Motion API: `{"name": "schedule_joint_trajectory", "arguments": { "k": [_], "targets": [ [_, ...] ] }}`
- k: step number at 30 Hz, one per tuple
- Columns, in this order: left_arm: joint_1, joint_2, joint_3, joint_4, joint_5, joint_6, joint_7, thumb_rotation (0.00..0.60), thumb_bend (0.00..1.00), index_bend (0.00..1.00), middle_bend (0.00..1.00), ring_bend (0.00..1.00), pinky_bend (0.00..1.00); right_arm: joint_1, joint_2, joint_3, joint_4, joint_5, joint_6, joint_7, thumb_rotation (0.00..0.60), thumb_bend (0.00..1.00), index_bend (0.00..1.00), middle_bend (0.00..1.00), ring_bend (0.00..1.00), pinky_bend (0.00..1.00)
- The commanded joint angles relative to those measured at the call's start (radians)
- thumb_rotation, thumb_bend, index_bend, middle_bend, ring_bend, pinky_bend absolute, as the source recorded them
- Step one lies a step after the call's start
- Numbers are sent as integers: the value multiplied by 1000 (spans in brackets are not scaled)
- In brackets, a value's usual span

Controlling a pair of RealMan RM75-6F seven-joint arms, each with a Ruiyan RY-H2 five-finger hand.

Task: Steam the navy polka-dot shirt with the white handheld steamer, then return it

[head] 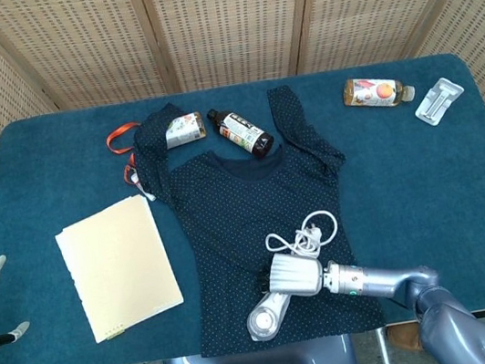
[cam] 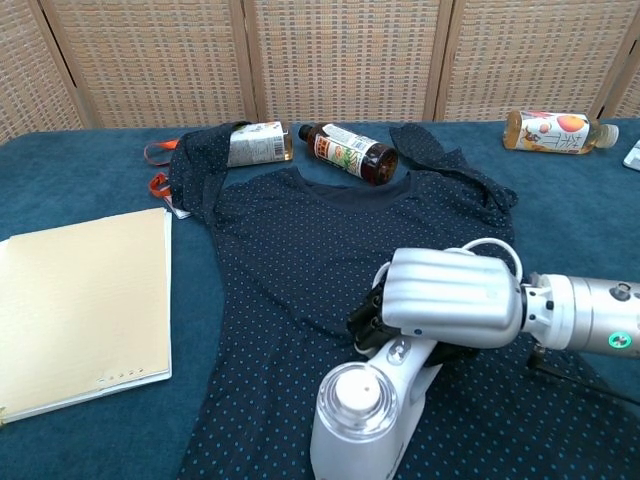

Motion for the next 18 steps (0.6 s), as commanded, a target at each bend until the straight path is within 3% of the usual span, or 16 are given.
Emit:
{"name": "schedule_joint_trajectory", "arguments": {
  "k": [1,18],
  "targets": [
    [0,1,0,-2,2,1,-1,600,0,0,0,0,0,-4,17,1,18,6,-17,-4,600,1000,822,626,682,1000],
    [-3,0,1,-7,1,-4,6,600,0,0,0,0,0,-58,92,40,101,76,-107,48,600,1000,822,626,683,1000]
  ]
}}
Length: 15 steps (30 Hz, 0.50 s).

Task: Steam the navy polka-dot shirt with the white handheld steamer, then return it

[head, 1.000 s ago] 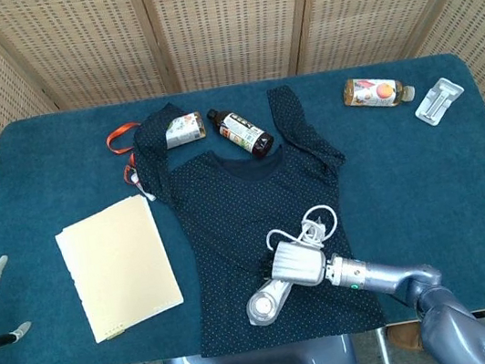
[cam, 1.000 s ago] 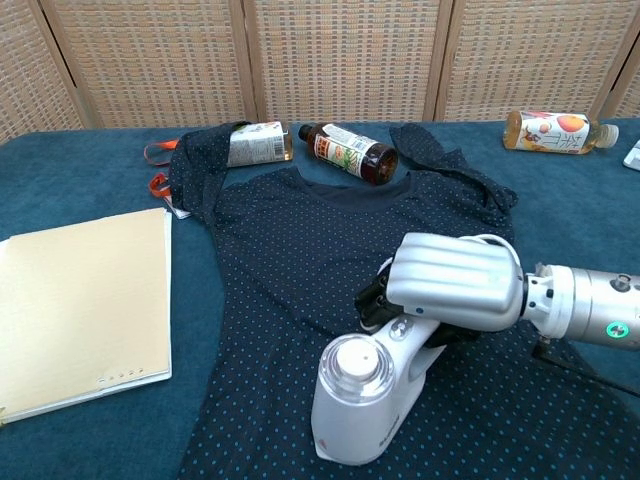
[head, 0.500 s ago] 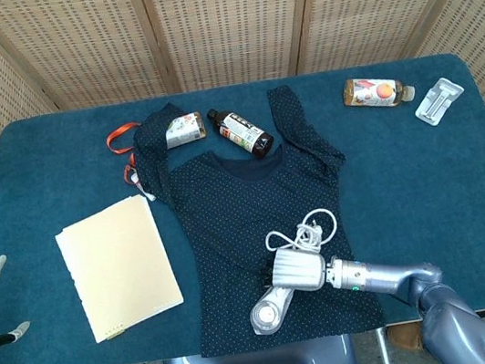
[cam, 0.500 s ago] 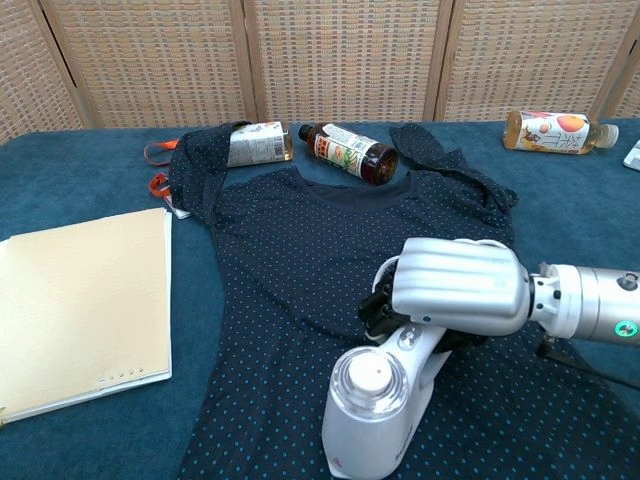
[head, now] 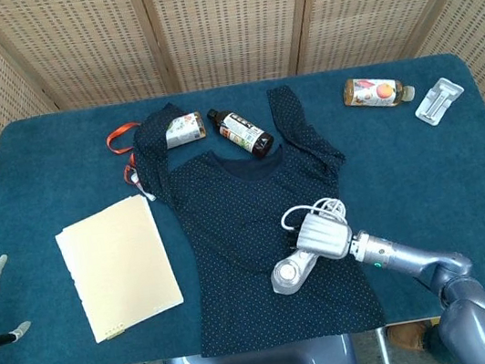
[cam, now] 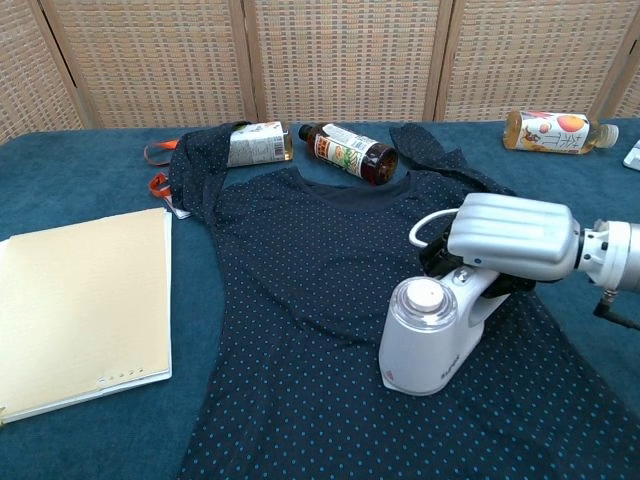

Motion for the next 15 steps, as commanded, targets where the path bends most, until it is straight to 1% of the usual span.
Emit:
{"name": "schedule_joint_trajectory", "arguments": {
  "k": [1,8,11,15],
  "targets": [
    [0,-1,0,-2,0,0,2,600,0,0,0,0,0,-6,6,4,8,7,-11,5,600,1000,822,626,683,1000],
    [0,-3,1,-1,-1,0,6,600,0,0,0,0,0,-7,-3,6,2,11,-7,14,600,1000,822,626,683,1000],
    [0,-3,0,-2,-3,0,7,600,0,0,0,0,0,-5,-13,4,-13,7,11,22,600,1000,822,626,683,1000],
    [0,-2,-1,-1,-4,0,5,600,0,0,0,0,0,-4,-27,-16,-41,-19,61,24,600,1000,822,626,683,1000]
  ]
}}
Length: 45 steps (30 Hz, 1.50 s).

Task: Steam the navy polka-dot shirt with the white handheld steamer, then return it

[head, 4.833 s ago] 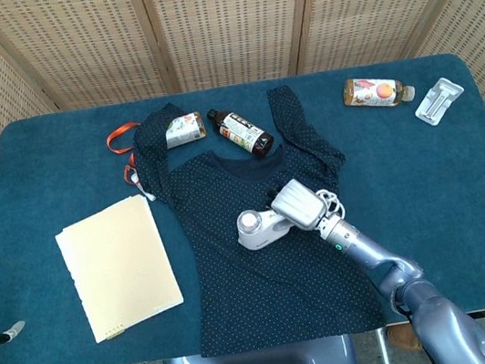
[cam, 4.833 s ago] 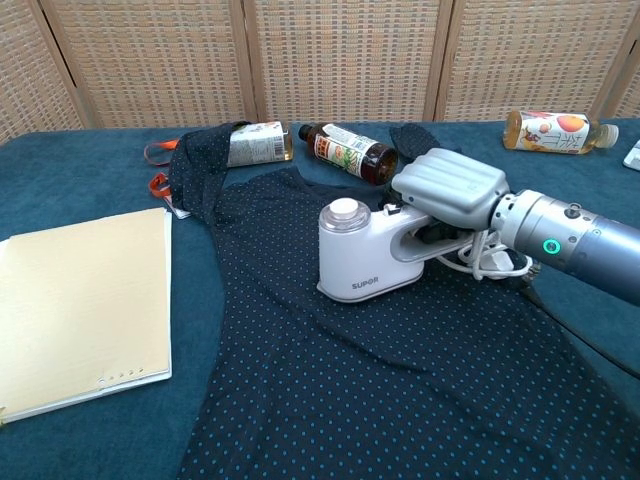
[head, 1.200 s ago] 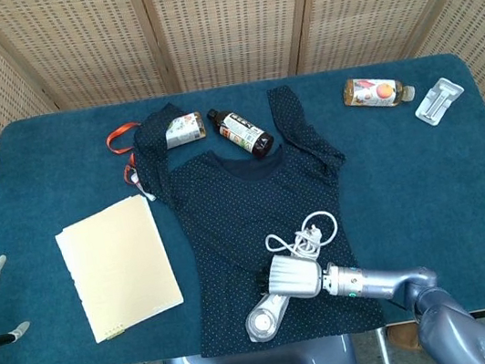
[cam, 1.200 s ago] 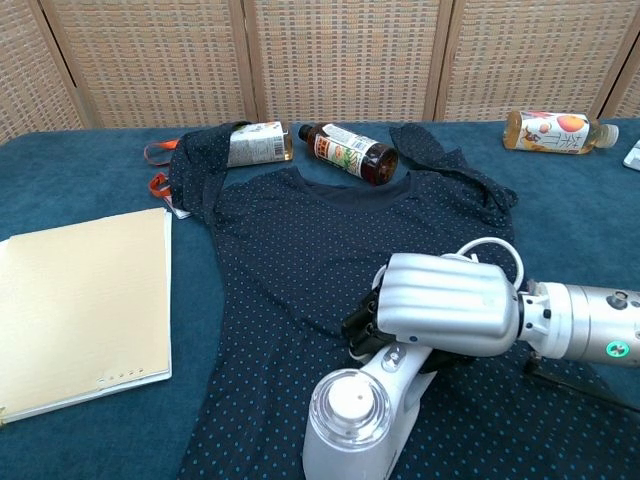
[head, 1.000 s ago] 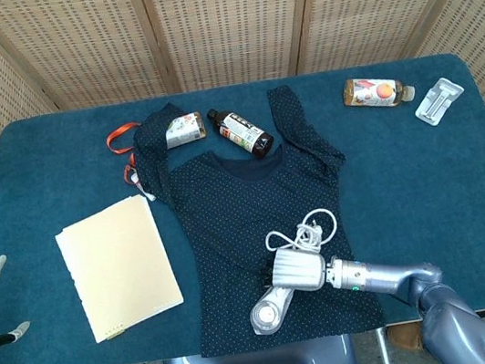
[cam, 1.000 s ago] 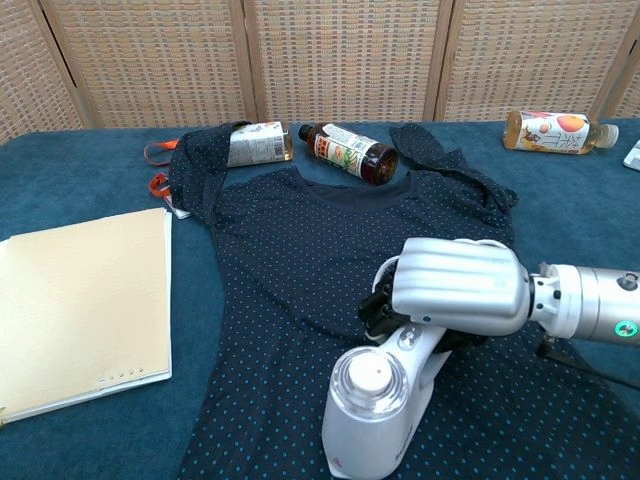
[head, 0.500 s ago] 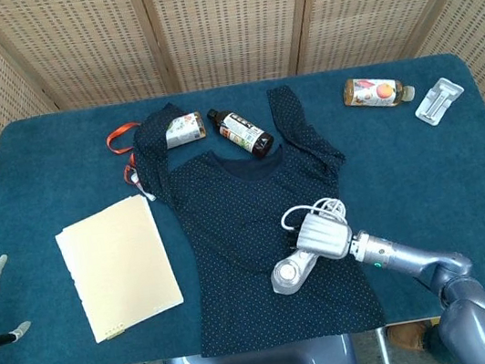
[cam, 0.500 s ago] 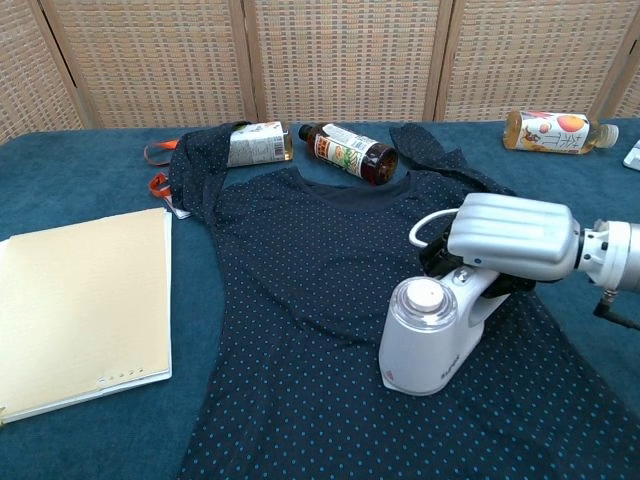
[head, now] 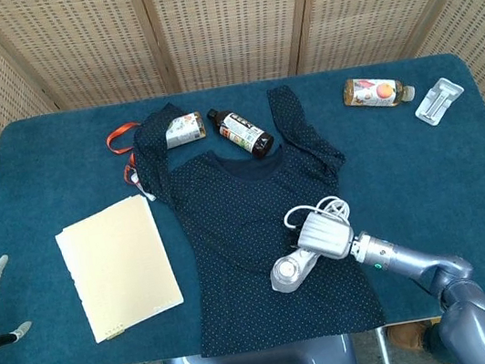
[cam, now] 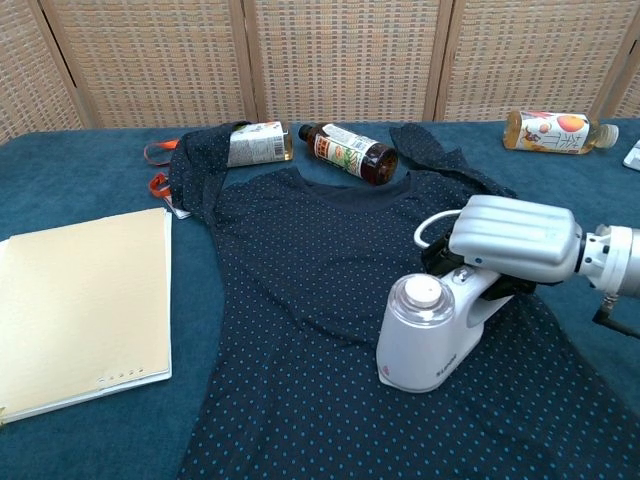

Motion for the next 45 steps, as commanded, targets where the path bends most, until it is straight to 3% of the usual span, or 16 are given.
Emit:
{"name": "schedule_joint_trajectory", "arguments": {
  "k": [1,13,19,35,45],
  "targets": [
    [0,0,0,1,0,0,-1,600,0,0,0,0,0,2,-14,-23,-25,-29,45,0,600,1000,822,626,683,1000],
    [1,2,0,9,0,0,-11,600,0,0,0,0,0,24,-45,-63,-106,-96,140,-54,600,1000,822,626,683,1000],
    [1,2,1,11,3,0,-14,600,0,0,0,0,0,30,-30,-58,-117,-93,129,-75,600,1000,822,626,683,1000],
    [-1,1,0,5,2,-1,-7,600,0,0,0,0,0,9,71,-80,-47,-97,79,-84,600,1000,822,626,684,1000],
    [1,3,1,1,6,3,-7,600,0,0,0,0,0,-16,101,-54,0,-55,23,-62,600,1000,822,626,684,1000]
  ]
}}
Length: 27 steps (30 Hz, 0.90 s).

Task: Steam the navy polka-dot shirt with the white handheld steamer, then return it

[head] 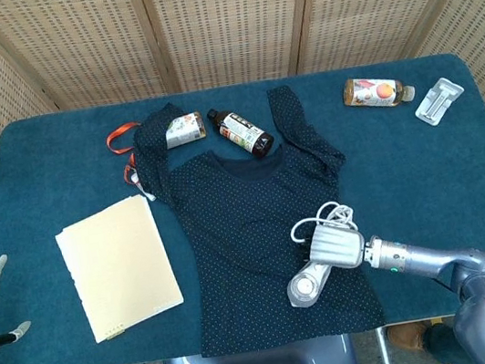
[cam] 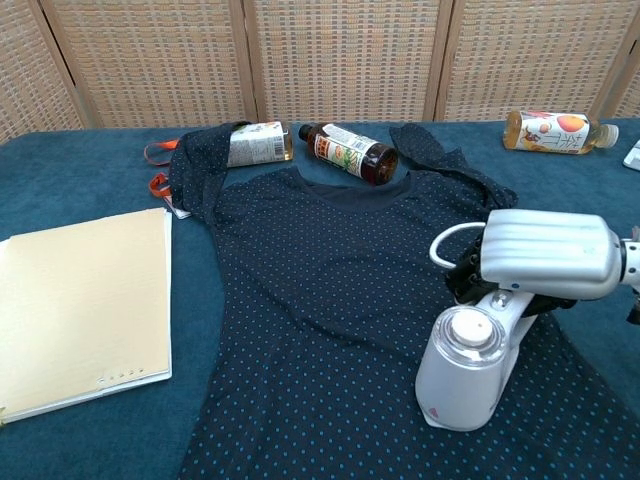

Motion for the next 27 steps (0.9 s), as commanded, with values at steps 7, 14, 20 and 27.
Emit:
{"name": "schedule_joint_trajectory", "arguments": {
  "k": [7,14,20,27],
  "targets": [
    [0,0,2,0,3,0,0,600,0,0,0,0,0,-5,17,45,-1,48,10,41,600,1000,822,626,684,1000],
    [2,3,3,-2,7,4,-4,600,0,0,0,0,0,11,20,140,-25,141,-8,68,600,1000,822,626,684,1000],
    [4,6,2,-3,9,8,-12,600,0,0,0,0,0,37,37,244,-22,247,-83,70,600,1000,821,626,684,1000],
    [4,8,3,-3,9,7,-16,600,0,0,0,0,0,39,54,329,5,350,-235,39,600,1000,814,626,684,1000]
  ]
}}
